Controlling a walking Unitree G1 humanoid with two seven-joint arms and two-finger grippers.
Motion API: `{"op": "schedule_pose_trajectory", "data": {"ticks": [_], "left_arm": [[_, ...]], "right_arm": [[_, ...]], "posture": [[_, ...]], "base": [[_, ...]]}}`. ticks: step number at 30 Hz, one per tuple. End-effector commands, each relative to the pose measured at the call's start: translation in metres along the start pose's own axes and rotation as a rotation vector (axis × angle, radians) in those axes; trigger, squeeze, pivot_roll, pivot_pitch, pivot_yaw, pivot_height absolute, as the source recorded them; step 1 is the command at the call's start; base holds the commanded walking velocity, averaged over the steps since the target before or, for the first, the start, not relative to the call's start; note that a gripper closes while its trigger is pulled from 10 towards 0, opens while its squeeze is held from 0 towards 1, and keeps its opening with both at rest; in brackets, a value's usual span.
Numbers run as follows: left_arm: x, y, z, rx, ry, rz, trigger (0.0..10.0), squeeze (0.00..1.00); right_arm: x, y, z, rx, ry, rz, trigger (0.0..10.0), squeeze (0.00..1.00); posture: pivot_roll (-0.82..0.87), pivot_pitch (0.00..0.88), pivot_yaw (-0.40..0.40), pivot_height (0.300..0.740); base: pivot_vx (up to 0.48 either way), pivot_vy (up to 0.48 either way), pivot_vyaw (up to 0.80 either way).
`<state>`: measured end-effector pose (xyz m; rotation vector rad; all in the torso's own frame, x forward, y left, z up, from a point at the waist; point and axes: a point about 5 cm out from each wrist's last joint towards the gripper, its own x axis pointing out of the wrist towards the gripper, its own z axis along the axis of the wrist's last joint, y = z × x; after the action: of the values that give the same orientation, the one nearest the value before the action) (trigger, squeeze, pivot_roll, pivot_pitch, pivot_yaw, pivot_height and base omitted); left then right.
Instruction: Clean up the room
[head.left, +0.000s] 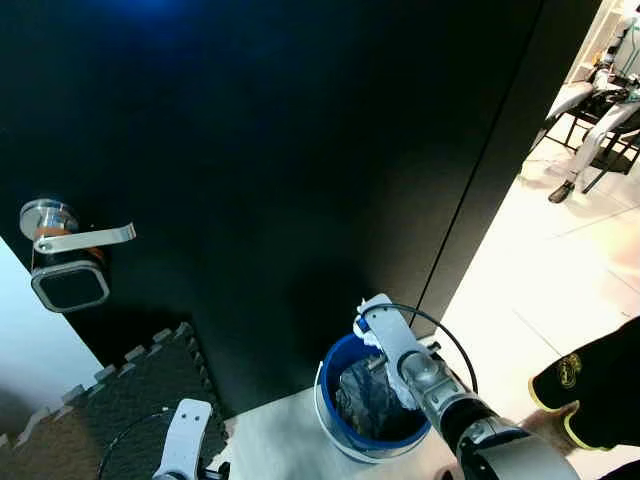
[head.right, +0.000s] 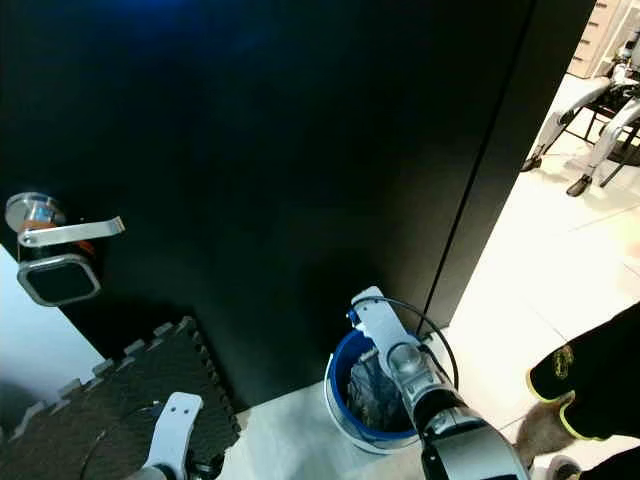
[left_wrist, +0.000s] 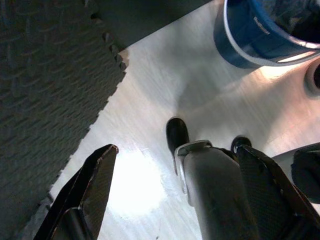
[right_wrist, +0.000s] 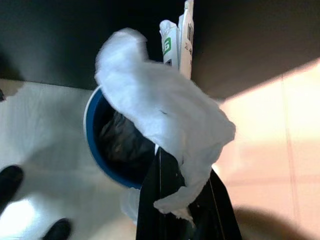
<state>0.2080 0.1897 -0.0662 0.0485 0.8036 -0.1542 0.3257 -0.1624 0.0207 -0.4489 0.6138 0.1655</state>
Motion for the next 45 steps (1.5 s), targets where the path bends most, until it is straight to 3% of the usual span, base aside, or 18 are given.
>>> {"op": "schedule_pose_trajectory", "data": {"ticks": [1, 8, 12, 22, 23, 25, 26, 34, 40, 45], "left_arm": [[-0.001, 0.000, -0.002, -0.019, -0.012, -0.005, 10.0, 0.00], [-0.002, 0.003, 0.003, -0.029, -0.059, -0.002, 10.0, 0.00], [-0.002, 0.012, 0.029, -0.022, -0.188, 0.004, 10.0, 0.00], [-0.003, 0.005, 0.042, 0.010, -0.277, -0.041, 10.0, 0.00], [-0.004, 0.002, 0.044, 0.020, -0.297, -0.055, 10.0, 0.00], [-0.004, 0.002, 0.044, 0.020, -0.297, -0.055, 10.0, 0.00], [-0.005, 0.000, 0.046, 0.027, -0.313, -0.064, 10.0, 0.00], [-0.007, 0.000, 0.055, 0.031, -0.362, -0.074, 10.0, 0.00], [-0.007, -0.002, 0.056, 0.029, -0.366, -0.076, 10.0, 0.00], [-0.003, -0.006, 0.057, 0.018, -0.343, -0.080, 10.0, 0.00]], "right_arm": [[-0.001, -0.003, -0.013, 0.050, 0.050, -0.017, 10.0, 0.00], [-0.001, -0.008, -0.013, 0.085, 0.048, -0.048, 10.0, 0.00], [0.000, -0.028, 0.014, 0.126, -0.015, -0.150, 10.0, 0.00], [0.000, -0.042, 0.042, 0.158, -0.096, -0.206, 10.0, 0.00], [-0.001, -0.044, 0.047, 0.159, -0.108, -0.215, 10.0, 0.64], [-0.001, -0.044, 0.047, 0.159, -0.108, -0.215, 10.0, 0.64], [-0.001, -0.046, 0.051, 0.154, -0.115, -0.222, 10.0, 1.00], [-0.003, -0.058, 0.060, 0.153, -0.139, -0.299, 10.0, 1.00], [-0.003, -0.058, 0.050, 0.172, -0.122, -0.308, 10.0, 1.00], [-0.004, -0.053, 0.006, 0.228, -0.024, -0.278, 10.0, 1.00]], "posture": [[0.10, 0.137, -0.026, 0.740], [0.13, 0.178, -0.037, 0.740], [0.17, 0.241, -0.051, 0.740], [0.20, 0.287, -0.054, 0.740], [0.20, 0.296, -0.055, 0.740], [0.20, 0.296, -0.055, 0.740], [0.20, 0.299, -0.056, 0.740], [0.21, 0.300, -0.062, 0.740], [0.20, 0.292, -0.062, 0.740], [0.17, 0.242, -0.057, 0.740]], "base": [[0.000, 0.000, 0.00], [0.000, 0.000, 0.00], [0.000, 0.000, 0.00], [0.000, 0.000, 0.00], [0.000, 0.000, 0.00], [0.000, 0.000, 0.00], [0.000, 0.000, 0.00], [0.000, 0.000, 0.00], [0.000, 0.000, 0.00], [0.000, 0.000, 0.00]]}}
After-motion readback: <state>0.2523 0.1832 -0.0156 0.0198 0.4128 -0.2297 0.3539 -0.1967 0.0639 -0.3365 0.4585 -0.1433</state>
